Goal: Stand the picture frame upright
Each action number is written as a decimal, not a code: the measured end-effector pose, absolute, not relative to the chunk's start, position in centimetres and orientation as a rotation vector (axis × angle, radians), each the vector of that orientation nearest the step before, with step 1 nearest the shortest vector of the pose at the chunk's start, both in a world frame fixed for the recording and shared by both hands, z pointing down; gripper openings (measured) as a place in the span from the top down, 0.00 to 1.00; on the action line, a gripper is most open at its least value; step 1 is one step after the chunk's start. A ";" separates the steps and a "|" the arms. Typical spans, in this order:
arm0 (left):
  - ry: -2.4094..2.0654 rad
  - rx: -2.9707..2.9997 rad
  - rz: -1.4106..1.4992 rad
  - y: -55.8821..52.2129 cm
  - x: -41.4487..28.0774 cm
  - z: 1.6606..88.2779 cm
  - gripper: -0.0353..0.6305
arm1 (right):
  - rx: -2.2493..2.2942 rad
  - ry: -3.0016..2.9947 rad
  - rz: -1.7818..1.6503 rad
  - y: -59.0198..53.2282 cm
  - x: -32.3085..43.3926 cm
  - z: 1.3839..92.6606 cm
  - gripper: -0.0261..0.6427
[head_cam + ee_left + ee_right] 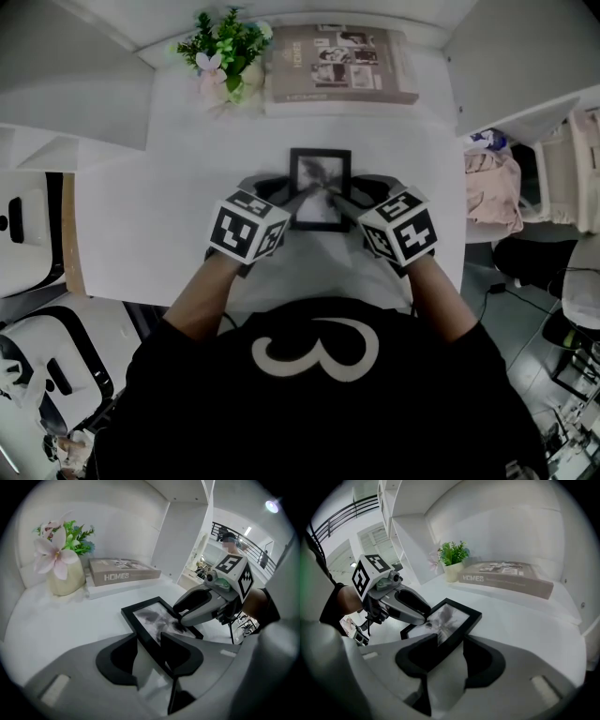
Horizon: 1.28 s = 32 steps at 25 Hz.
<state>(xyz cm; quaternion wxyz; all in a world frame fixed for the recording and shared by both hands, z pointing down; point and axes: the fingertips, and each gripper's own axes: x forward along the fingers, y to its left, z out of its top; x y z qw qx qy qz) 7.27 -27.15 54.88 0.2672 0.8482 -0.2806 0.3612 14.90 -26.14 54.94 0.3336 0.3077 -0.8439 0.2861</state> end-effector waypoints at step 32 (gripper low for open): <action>-0.822 2.264 0.989 -18.7 4.4 54.5 0.71 | 0.801 -2.157 0.673 -17.7 12.0 54.8 0.70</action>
